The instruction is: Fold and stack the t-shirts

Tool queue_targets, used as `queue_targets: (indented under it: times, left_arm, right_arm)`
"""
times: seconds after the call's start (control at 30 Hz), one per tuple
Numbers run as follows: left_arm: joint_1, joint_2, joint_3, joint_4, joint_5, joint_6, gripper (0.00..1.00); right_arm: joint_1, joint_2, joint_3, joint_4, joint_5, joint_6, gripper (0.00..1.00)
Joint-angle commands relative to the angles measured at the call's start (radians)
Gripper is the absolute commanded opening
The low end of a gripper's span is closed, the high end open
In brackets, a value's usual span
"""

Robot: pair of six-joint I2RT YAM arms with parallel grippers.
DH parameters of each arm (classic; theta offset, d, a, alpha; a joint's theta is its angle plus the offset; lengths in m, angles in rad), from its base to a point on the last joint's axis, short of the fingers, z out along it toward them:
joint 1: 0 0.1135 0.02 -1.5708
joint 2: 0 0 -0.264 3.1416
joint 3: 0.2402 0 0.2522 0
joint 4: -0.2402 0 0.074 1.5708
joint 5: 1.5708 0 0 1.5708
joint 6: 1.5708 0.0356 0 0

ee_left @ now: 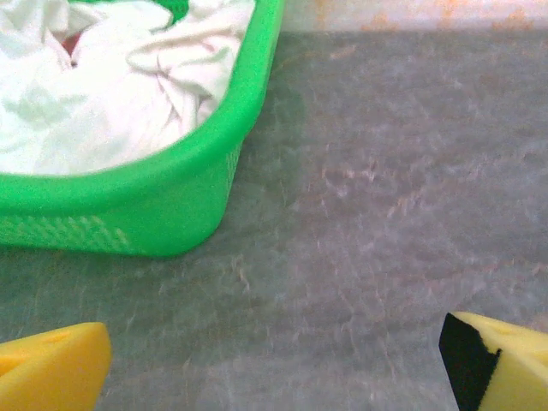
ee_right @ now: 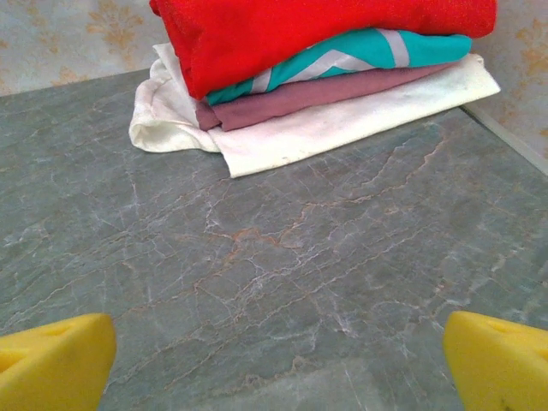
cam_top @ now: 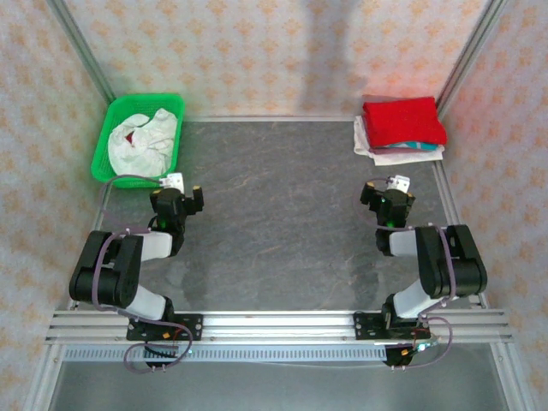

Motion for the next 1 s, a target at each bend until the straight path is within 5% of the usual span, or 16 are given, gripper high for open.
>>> queue_targets:
  times: [0.0, 0.13, 0.23, 0.43, 0.57, 0.97]
  left_arm:
    - [-0.068, -0.207, 0.071, -0.222, -0.111, 0.007, 1.00]
    - [-0.084, -0.449, 0.154, -0.381, -0.099, -0.187, 1.00]
    - [-0.071, -0.398, 0.394, -0.634, -0.167, -0.205, 1.00]
    - [0.124, 0.015, 0.982, -1.105, -0.051, -0.208, 0.99]
    - [0.182, 0.285, 1.319, -1.310, -0.126, -0.176, 0.99]
    - [0.314, 0.985, 2.085, -1.638, -0.024, -0.202, 1.00]
  right_arm:
    - [0.048, -0.263, 0.036, -0.208, 0.084, -0.002, 0.98]
    - [0.082, -0.477, 0.142, -0.418, -0.053, 0.041, 0.97]
    - [0.132, -0.447, 0.311, -0.600, -0.062, 0.030, 0.97]
    - [0.270, -0.233, 0.582, -0.766, -0.050, -0.023, 0.96]
    - [0.332, -0.182, 0.614, -0.741, -0.042, -0.042, 0.98]
    - [0.338, -0.329, 0.508, -0.827, 0.020, -0.024, 0.99]
